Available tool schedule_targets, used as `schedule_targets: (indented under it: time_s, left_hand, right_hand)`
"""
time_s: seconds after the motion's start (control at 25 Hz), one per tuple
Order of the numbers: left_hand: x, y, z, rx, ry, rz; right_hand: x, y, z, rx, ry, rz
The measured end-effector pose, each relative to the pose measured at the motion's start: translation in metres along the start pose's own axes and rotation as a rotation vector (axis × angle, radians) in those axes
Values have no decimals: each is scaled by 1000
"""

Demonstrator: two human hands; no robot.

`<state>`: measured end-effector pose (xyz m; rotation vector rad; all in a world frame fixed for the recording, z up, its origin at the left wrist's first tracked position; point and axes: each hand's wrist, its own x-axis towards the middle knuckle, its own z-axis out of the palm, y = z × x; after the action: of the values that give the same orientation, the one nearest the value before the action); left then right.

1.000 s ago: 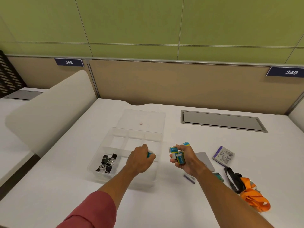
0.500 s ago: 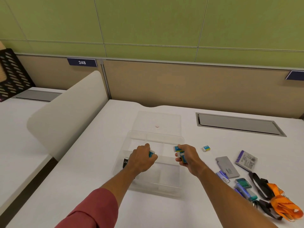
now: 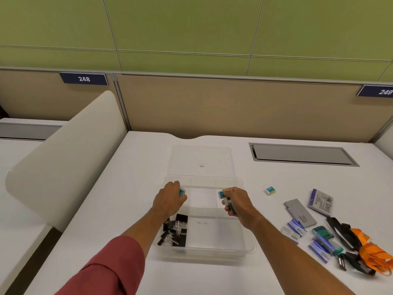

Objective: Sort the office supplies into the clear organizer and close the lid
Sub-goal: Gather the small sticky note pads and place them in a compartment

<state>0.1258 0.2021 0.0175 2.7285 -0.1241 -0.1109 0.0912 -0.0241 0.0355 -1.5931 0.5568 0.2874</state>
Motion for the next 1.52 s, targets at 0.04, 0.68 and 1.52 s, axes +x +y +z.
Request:
schedule_targets:
  time_s: [0.04, 0.68, 1.52]
  left_hand:
    - [7, -2, 3, 31, -26, 16]
    - [36, -18, 5, 14, 28, 147]
    - [24, -79, -2, 102, 71, 27]
  right_hand:
    - [1, 1, 1, 2, 11, 1]
    - [15, -16, 66, -200, 0, -145]
    - [50, -18, 151, -1116, -225, -481]
